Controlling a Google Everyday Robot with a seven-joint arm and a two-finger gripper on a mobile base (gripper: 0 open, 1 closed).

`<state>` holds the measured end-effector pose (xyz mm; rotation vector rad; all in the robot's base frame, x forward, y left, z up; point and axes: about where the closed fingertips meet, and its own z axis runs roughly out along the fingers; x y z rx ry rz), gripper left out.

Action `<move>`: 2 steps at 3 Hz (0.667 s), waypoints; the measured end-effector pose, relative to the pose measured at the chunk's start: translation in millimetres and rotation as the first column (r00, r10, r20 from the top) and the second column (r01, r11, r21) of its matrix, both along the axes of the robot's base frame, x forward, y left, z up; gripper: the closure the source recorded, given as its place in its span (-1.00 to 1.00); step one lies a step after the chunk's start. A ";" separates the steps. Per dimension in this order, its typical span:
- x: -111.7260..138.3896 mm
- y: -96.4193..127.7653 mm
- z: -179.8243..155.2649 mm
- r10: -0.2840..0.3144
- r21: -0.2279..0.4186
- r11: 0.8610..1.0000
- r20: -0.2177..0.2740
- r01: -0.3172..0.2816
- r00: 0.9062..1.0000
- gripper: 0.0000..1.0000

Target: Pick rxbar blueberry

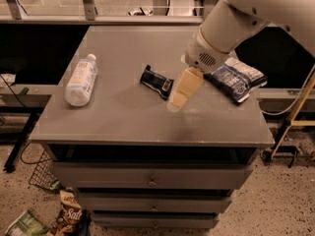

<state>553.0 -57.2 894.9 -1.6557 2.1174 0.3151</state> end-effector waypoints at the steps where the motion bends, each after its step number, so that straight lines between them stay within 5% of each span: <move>1: 15.7 17.1 -11.0 -0.005 0.016 1.000 -0.014 0.005 1.000 -1.00; 2: 34.2 36.0 -33.9 -0.005 0.012 1.000 -0.066 0.006 0.998 -1.00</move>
Offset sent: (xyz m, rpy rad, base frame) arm 0.0562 0.0552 -0.0591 0.0078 0.1268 -0.0106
